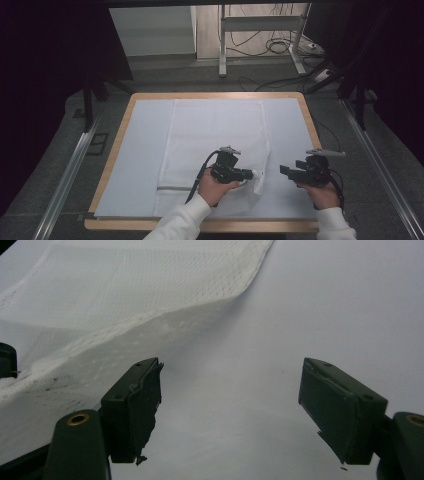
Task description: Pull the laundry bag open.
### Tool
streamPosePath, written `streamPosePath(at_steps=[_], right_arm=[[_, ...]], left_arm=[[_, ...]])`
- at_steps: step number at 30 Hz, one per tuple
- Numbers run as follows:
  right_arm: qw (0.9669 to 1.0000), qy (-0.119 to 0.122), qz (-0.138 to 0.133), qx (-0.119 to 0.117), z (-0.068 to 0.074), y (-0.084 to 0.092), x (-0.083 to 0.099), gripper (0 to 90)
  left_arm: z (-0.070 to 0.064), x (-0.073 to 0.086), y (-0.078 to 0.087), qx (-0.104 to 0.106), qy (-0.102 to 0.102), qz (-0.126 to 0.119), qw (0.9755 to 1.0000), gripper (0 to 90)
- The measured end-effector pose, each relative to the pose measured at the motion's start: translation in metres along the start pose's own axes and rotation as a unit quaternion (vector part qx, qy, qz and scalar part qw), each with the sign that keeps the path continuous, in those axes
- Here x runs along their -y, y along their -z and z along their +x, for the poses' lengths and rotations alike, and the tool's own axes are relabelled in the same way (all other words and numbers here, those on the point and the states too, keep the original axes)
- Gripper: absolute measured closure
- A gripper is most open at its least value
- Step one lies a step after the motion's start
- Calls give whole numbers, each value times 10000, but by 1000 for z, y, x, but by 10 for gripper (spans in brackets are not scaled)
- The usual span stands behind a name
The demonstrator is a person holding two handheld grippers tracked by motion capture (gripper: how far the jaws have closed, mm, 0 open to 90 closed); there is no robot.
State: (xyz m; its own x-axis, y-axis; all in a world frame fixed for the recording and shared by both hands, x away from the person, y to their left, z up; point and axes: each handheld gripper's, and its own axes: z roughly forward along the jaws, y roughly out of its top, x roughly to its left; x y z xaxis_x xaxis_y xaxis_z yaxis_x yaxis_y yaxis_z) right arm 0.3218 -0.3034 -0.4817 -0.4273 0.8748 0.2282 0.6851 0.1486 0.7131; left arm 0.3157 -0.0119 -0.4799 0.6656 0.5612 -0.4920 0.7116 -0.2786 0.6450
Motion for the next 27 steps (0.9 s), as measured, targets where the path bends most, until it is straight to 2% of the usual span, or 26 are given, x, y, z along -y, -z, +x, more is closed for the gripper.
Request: streamPosePath(at_steps=[4,14,27], right_arm=[[10000,-25,33,-32,0,1,-1,248],[9982,-475,86,-361,2,4,-9,235],[9962,-669,195,-523,12,-4,-14,234]], left_arm=[[-1,1,-2,3,-16,18,10000,868],[-6,2,-9,2,-66,64,10000,868],[-10,4,-17,-2,-112,154,9998,868]])
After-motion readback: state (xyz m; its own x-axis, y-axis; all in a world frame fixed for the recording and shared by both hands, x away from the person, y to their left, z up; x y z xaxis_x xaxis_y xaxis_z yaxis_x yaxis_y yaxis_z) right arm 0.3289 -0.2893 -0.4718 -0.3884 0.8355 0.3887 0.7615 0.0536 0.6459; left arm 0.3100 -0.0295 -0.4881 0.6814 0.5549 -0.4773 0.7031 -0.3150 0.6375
